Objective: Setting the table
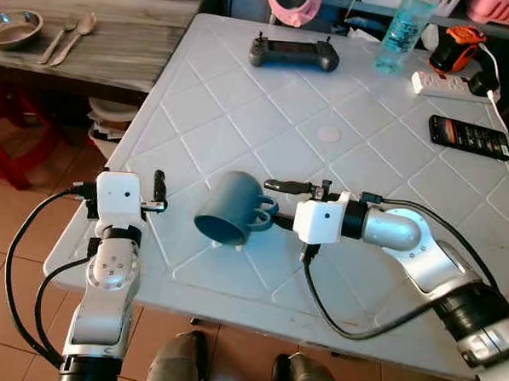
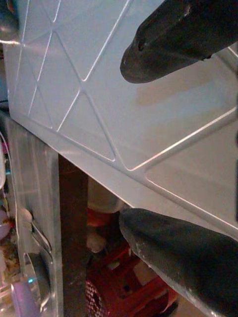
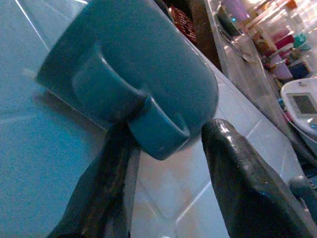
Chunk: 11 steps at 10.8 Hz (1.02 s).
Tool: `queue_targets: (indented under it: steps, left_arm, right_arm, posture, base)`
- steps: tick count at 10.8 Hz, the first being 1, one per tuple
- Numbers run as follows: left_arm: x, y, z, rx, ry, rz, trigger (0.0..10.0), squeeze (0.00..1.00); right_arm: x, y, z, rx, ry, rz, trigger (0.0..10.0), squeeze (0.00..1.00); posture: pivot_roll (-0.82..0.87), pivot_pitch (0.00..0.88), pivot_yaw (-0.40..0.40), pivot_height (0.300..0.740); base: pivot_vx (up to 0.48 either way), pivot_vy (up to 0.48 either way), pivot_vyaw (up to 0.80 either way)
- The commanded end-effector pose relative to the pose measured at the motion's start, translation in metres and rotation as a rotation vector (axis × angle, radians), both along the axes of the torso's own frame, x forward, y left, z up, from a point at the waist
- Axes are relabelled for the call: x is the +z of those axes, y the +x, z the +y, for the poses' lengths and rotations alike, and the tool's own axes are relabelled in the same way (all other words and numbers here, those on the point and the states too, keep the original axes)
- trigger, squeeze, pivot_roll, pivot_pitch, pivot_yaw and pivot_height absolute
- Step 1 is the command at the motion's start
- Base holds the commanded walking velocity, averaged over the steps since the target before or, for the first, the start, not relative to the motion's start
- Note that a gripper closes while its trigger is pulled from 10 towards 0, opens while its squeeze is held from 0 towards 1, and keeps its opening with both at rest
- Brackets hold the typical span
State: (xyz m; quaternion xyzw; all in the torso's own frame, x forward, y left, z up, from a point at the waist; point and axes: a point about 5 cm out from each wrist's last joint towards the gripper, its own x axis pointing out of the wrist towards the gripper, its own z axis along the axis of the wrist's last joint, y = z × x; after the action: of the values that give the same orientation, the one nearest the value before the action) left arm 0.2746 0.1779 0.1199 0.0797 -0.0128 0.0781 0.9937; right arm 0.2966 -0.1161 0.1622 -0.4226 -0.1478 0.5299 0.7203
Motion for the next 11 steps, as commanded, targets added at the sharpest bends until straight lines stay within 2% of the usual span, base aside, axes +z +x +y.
queue_targets:
  steps: [1,2,4,6,7,8,9,11]
  left_arm:
    - [0.001,-0.003,0.001,-0.004,0.001,-0.003,10.0,0.00]
    - [0.002,-0.003,0.001,-0.005,-0.001,-0.006,10.0,0.00]
    - [0.004,-0.006,0.003,0.006,0.005,-0.011,10.0,0.00]
    - [0.000,-0.013,0.003,0.023,-0.006,-0.005,10.0,0.00]
    - [-0.002,-0.016,0.001,0.022,-0.016,0.001,10.0,0.00]
    - [-0.002,-0.017,0.000,0.021,-0.024,0.004,10.0,0.00]
    - [-0.003,-0.020,-0.002,0.008,-0.032,0.008,10.0,0.00]
    - [-0.005,-0.027,-0.005,0.007,-0.038,0.017,10.0,0.00]
  right_arm:
    - [0.002,-0.005,-0.002,0.016,-0.008,0.023,10.0,0.00]
    - [0.001,-0.011,-0.001,0.026,-0.019,0.047,10.0,0.00]
    - [0.003,-0.016,-0.008,-0.037,0.032,0.055,10.0,0.00]
    - [-0.004,-0.029,-0.016,-0.167,0.096,-0.011,10.0,0.00]
    - [-0.007,-0.035,-0.013,-0.211,0.144,-0.010,10.0,0.00]
    - [-0.009,-0.039,-0.011,-0.229,0.171,-0.025,10.0,1.00]
    - [-0.015,-0.044,-0.009,-0.251,0.202,-0.010,10.0,1.00]
    - [-0.023,-0.046,-0.017,-0.350,0.256,0.049,10.0,1.00]
  posture:
    - [0.04,0.129,-0.006,0.740]
    - [0.04,0.131,-0.006,0.740]
    - [0.05,0.132,-0.008,0.740]
    - [0.04,0.136,-0.006,0.740]
    - [0.04,0.137,-0.003,0.740]
    - [0.04,0.137,0.000,0.740]
    - [0.04,0.139,0.001,0.740]
    - [0.04,0.141,0.001,0.740]
  base:
    - [0.000,0.000,0.00]
    - [0.000,0.000,0.00]
    - [0.000,0.000,0.00]
    - [0.000,0.000,0.00]
    - [0.000,0.000,0.00]
    - [0.000,0.000,0.00]
    - [0.000,0.000,0.00]
    - [0.000,0.000,0.00]
